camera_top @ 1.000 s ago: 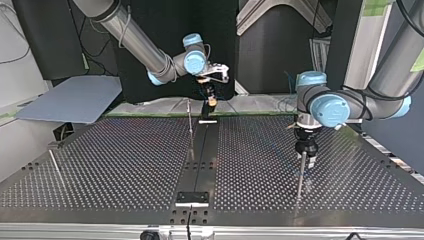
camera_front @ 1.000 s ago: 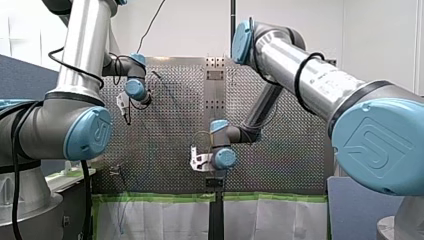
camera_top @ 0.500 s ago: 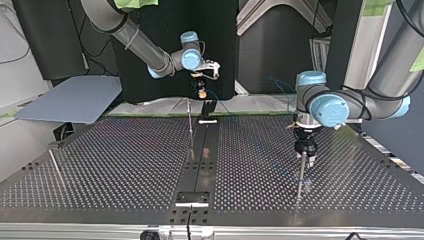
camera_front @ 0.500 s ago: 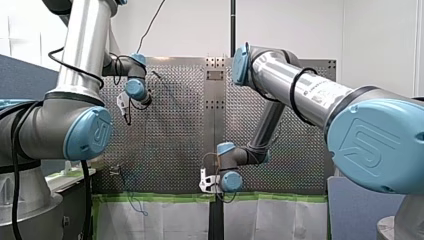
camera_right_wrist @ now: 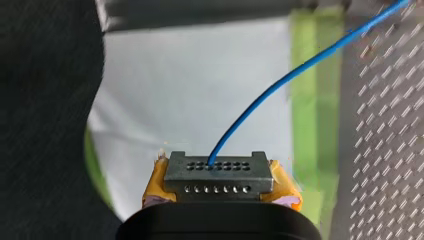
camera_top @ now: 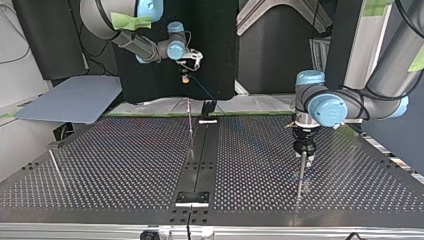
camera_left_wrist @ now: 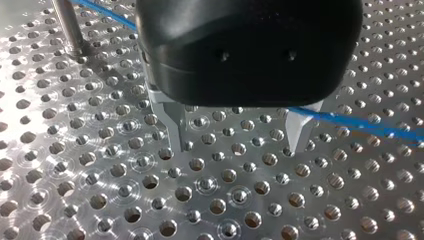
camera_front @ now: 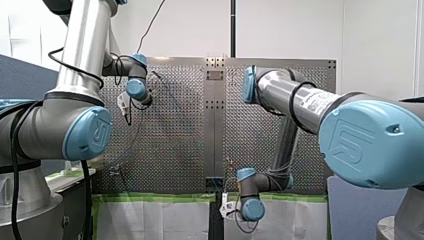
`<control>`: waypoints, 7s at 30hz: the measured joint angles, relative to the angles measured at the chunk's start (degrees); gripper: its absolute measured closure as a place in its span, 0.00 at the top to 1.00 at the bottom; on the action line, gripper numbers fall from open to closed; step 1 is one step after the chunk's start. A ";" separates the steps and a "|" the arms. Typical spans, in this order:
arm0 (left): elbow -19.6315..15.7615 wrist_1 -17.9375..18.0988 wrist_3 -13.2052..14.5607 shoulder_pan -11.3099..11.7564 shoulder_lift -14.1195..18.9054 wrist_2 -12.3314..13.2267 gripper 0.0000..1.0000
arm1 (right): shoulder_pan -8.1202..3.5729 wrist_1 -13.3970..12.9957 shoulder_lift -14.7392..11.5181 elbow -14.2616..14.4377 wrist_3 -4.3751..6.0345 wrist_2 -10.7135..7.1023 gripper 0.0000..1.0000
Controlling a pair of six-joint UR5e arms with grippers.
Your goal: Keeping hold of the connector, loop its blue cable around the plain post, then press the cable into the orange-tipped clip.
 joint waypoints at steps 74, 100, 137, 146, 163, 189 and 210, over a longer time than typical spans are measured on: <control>-0.04 -2.27 -3.21 -1.34 0.00 -0.78 0.99 | -7.86 -20.12 -28.18 26.23 -0.47 -5.47 0.02; -0.06 -2.62 -3.29 -1.36 0.00 -0.87 0.99 | -7.23 -20.08 -25.42 26.21 -3.29 -6.40 0.02; -11.62 11.13 -21.95 4.78 1.81 7.57 0.99 | -7.08 -20.02 -25.23 26.21 -3.24 -6.62 0.02; -14.34 16.28 -27.09 6.05 4.47 9.65 0.99 | -7.08 -19.94 -25.23 26.21 -3.22 -6.67 0.02; -20.87 18.66 -36.23 5.53 11.43 12.54 0.99 | -7.08 -19.94 -25.23 26.21 -3.05 -6.68 0.02; -19.96 9.95 -29.76 5.57 23.16 9.45 0.99 | -7.08 -20.15 -25.23 26.07 -2.94 -6.68 0.02; -9.03 -1.02 -18.80 0.72 31.74 -1.28 0.99 | -7.07 -19.26 -25.24 25.28 -2.53 -6.96 0.02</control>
